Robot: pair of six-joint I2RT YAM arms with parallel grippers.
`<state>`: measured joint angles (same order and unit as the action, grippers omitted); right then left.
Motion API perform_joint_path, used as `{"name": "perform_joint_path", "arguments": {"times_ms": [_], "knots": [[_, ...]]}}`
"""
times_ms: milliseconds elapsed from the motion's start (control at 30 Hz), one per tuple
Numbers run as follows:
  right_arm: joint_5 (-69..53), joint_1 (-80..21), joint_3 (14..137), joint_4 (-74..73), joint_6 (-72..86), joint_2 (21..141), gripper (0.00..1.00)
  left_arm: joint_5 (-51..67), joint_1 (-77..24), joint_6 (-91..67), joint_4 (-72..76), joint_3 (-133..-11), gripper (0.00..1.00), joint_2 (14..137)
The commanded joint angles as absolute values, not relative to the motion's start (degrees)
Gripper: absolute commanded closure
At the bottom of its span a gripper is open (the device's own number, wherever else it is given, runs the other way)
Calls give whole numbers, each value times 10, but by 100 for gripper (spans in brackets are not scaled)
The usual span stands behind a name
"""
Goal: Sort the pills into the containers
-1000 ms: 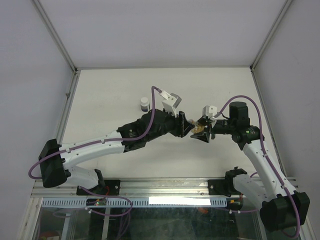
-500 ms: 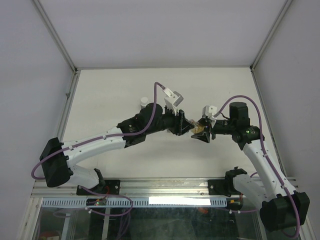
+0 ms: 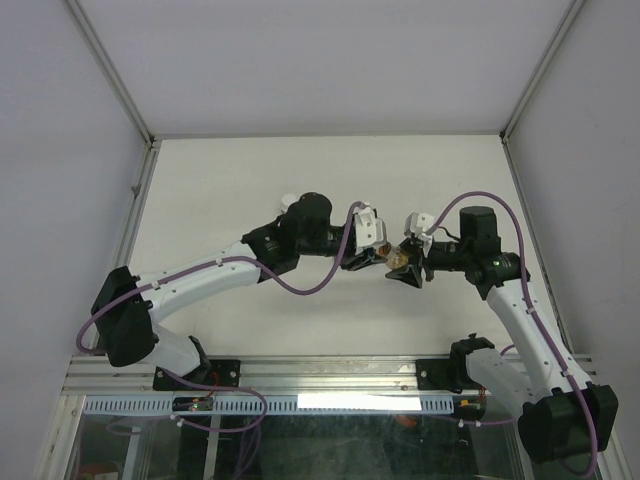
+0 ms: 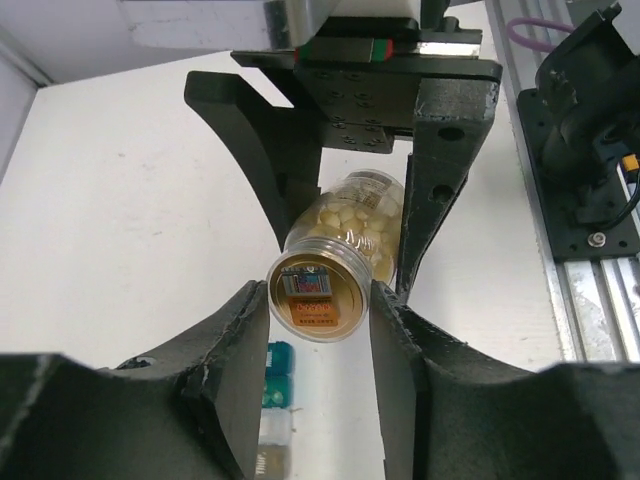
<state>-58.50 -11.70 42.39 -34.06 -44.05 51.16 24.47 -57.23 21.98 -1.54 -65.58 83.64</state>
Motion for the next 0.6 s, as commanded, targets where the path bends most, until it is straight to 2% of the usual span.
{"name": "perform_joint_path", "arguments": {"times_ms": [0, 33, 133, 200, 233, 367, 567], "knots": [[-647, -121, 447, -276, -440, 496, 100, 324, -556, 307, -22, -696, 57, 866], [-646, -120, 447, -276, -440, 496, 100, 320, -554, 291, -13, -699, 51, 864], [-645, -120, 446, -276, -441, 495, 100, 283, -553, 240, 42, -677, 18, 836], [-645, -120, 446, -277, -441, 496, 100, 261, -553, 208, 91, -642, 4, 803], [-645, -120, 446, -277, -442, 496, 100, 252, -552, 192, 115, -623, 1, 784], [-647, -120, 446, -278, -444, 498, 100, 228, -552, 127, 164, -550, 1, 723], [-655, -120, 444, -283, -452, 503, 100, 162, -550, -115, 315, -403, 1, 615]]}}
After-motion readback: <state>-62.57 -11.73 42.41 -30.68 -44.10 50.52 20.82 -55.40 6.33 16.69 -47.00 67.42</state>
